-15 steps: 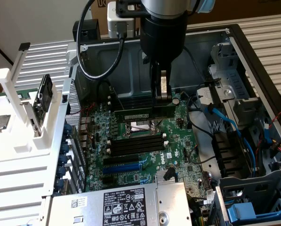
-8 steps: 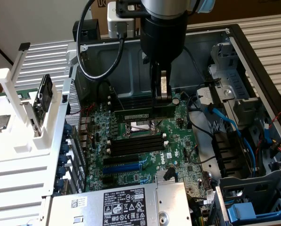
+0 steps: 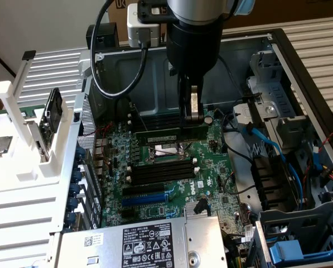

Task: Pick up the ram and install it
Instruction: 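Insert the ram into the slot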

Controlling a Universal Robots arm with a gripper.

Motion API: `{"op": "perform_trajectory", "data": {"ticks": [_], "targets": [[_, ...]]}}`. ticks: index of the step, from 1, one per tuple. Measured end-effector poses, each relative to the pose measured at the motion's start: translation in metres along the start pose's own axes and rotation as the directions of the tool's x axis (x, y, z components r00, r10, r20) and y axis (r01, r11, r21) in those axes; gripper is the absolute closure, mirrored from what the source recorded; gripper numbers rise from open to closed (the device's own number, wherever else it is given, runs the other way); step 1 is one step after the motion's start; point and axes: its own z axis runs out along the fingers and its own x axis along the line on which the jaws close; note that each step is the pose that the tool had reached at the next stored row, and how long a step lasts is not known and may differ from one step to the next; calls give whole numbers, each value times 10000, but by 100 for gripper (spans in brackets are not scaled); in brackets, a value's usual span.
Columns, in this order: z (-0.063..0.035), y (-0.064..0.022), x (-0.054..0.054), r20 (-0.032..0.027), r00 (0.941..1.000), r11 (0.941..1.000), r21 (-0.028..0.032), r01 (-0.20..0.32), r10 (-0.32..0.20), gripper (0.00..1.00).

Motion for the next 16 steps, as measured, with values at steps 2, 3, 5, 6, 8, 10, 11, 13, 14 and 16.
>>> {"op": "perform_trajectory", "data": {"ticks": [2, 3, 5, 6, 8, 10, 11, 13, 14, 16], "targets": [[0, -1, 0, 0, 10000, 10000, 0, 1, -1, 88], [0, 0, 1, 0, 10000, 10000, -1, 1, -1, 88], [0, 0, 1, 0, 10000, 10000, 0, 1, -1, 88], [0, 0, 0, 0, 10000, 10000, -1, 1, -1, 88], [1, 1, -8, 1, 10000, 10000, 0, 2, -2, 88], [2, 1, -28, 0, 10000, 10000, 1, 2, -2, 88], [4, 2, -49, -3, 10000, 10000, 2, 2, -2, 88], [6, 8, -90, -10, 10000, 10000, 15, 2, -2, 88], [8, 16, -95, -8, 10000, 10000, 21, 2, -2, 88], [11, 47, -98, -7, 10000, 10000, 53, 4, -4, 88]]}}
